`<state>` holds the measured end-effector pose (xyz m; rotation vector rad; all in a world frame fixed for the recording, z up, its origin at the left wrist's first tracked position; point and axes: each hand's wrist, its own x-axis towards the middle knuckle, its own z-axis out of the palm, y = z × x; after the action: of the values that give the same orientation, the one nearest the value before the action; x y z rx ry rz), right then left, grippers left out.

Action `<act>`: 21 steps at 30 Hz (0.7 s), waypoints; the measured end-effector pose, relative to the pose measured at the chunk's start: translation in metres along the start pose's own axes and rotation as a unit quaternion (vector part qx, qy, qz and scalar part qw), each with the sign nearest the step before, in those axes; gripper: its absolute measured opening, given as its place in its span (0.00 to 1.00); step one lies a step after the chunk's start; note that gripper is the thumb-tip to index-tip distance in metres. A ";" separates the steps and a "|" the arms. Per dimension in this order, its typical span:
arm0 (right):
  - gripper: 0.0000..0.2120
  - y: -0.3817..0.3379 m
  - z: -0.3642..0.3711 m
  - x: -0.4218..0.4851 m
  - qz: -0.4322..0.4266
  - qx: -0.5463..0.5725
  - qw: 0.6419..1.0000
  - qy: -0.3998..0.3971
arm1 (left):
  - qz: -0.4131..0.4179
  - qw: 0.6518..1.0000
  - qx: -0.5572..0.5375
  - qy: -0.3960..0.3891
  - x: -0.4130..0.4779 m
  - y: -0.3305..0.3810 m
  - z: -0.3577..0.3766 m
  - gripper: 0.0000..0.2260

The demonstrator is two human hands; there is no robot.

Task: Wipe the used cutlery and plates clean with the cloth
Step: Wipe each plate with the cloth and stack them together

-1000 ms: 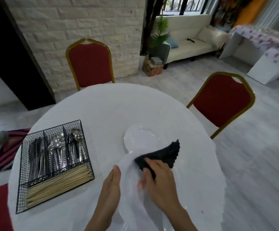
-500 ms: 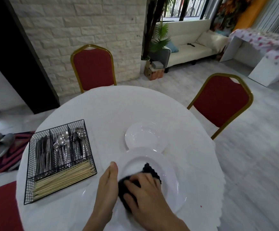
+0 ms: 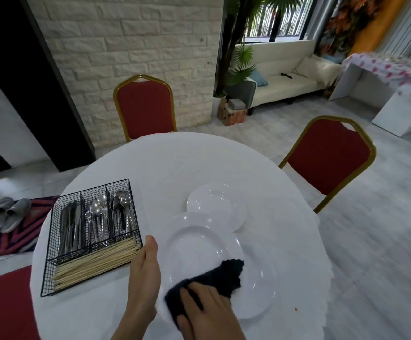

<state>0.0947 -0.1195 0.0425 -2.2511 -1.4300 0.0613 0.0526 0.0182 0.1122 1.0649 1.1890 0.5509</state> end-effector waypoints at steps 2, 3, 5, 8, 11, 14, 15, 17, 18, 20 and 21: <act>0.24 -0.007 -0.007 0.014 -0.026 0.043 0.999 -0.008 | -0.006 1.000 -0.008 -0.006 -0.006 -0.006 0.007 0.24; 0.24 -0.005 -0.008 0.021 -0.033 0.057 0.998 -0.008 | -0.013 1.000 -0.010 -0.013 -0.009 -0.007 0.011 0.21; 0.24 0.002 -0.012 0.035 -0.027 0.069 0.997 0.008 | -0.021 0.999 -0.013 -0.022 -0.014 -0.006 0.016 0.18; 0.28 0.012 -0.019 0.047 0.012 0.058 0.998 -0.015 | -0.019 0.999 -0.008 -0.035 -0.017 -0.003 0.017 0.17; 0.26 0.003 -0.020 0.032 -0.013 0.065 0.997 -0.029 | -0.012 1.000 -0.015 -0.020 -0.014 0.002 0.008 0.22; 0.18 -0.003 -0.024 0.005 -0.065 0.087 0.994 -0.025 | 0.014 1.000 -0.021 -0.007 -0.002 0.002 -0.004 0.34; 0.18 -0.002 -0.026 -0.003 -0.070 0.095 0.993 -0.029 | 0.019 1.000 -0.008 -0.008 0.000 0.004 -0.007 0.36; 0.18 0.003 -0.032 -0.011 -0.068 0.092 0.993 -0.023 | 0.033 0.999 0.002 -0.017 0.001 0.007 -0.010 0.40; 0.17 0.005 -0.034 -0.013 -0.071 0.076 0.994 -0.018 | 0.038 0.999 0.001 -0.021 0.000 0.009 -0.010 0.40; 0.16 0.005 -0.041 -0.013 -0.070 0.066 0.995 -0.028 | 0.041 0.999 -0.015 -0.028 0.000 0.009 -0.007 0.31; 0.16 0.003 -0.045 -0.010 -0.065 0.075 0.995 -0.033 | 0.041 0.998 -0.020 -0.032 0.000 0.006 -0.004 0.29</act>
<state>0.1049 -0.1450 0.0791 -2.0492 -1.5486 0.1950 0.0499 0.0228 0.1175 1.0925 1.0776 0.5970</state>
